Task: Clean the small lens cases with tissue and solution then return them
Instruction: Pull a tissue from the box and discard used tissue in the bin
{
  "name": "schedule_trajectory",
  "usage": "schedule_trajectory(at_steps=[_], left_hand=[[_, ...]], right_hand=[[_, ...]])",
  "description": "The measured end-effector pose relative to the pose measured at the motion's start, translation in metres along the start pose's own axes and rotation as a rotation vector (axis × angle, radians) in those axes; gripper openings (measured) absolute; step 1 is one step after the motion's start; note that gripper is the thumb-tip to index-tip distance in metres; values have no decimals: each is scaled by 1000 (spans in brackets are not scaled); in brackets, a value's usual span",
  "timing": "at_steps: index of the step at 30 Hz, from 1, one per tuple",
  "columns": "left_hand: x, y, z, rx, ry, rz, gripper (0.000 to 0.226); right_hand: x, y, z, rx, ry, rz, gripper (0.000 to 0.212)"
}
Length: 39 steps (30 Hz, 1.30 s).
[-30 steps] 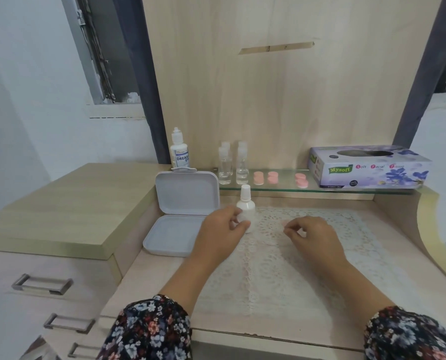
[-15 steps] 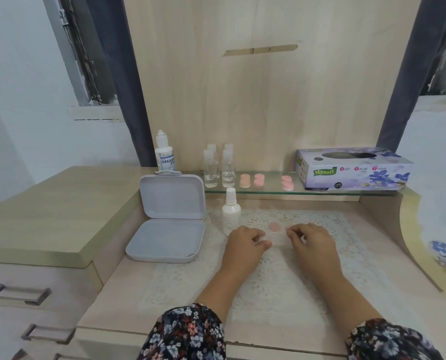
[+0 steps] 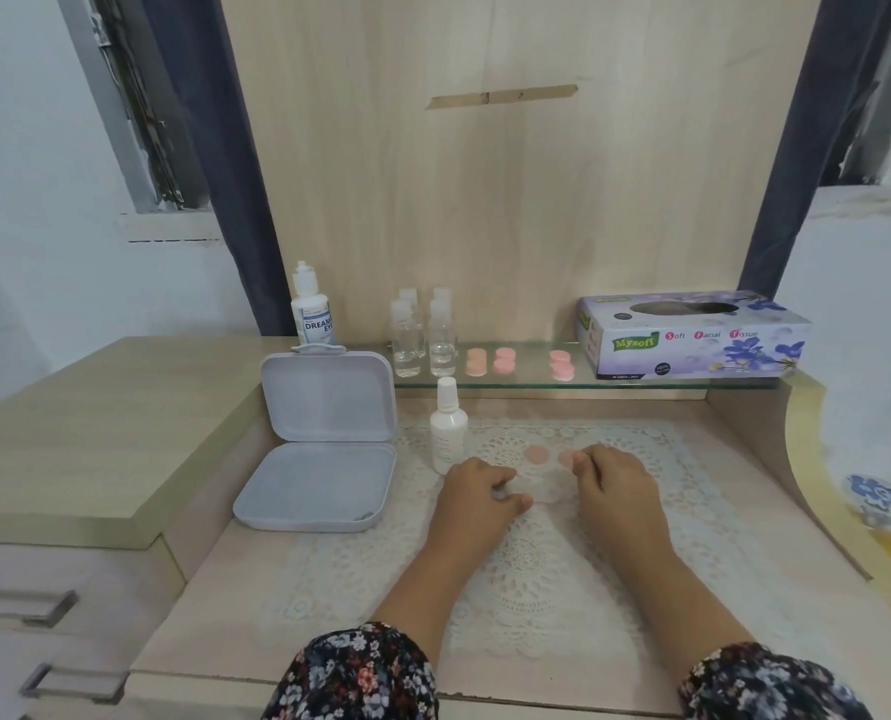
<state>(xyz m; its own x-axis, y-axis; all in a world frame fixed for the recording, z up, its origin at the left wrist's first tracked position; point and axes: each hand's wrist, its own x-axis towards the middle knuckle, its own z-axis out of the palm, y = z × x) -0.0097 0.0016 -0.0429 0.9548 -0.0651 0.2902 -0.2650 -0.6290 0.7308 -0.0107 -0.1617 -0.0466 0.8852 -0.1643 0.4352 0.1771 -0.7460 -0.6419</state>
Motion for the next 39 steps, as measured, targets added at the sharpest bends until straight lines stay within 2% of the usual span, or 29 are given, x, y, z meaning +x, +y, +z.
schedule_trajectory(at_steps=[5,8,12,18,22,24,28,31,34,39], left_hand=[[-4,3,-2,-31,52,34,20],[-6,9,-4,-41,84,66,9],[3,29,-11,-90,105,110,20],[57,79,-7,-92,116,229,24],[94,110,5,-104,113,342,31],[107,119,12,-94,81,369,29],[125,123,28,-85,79,390,35],[132,121,36,-59,128,378,22],[131,122,38,-102,151,378,30],[131,121,38,-108,180,412,24]], right_hand=[[-4,-6,-6,71,60,-10,43],[-2,-5,-9,179,105,21,39],[13,-13,-25,225,178,-9,32],[74,-21,-68,149,362,-116,35],[128,-12,-93,-21,479,-61,29],[151,-6,-101,-133,424,8,30],[189,-1,-112,-267,117,278,32],[200,-5,-118,-398,-70,323,50],[203,-5,-120,-543,-145,308,51],[215,-3,-112,-651,-152,339,30]])
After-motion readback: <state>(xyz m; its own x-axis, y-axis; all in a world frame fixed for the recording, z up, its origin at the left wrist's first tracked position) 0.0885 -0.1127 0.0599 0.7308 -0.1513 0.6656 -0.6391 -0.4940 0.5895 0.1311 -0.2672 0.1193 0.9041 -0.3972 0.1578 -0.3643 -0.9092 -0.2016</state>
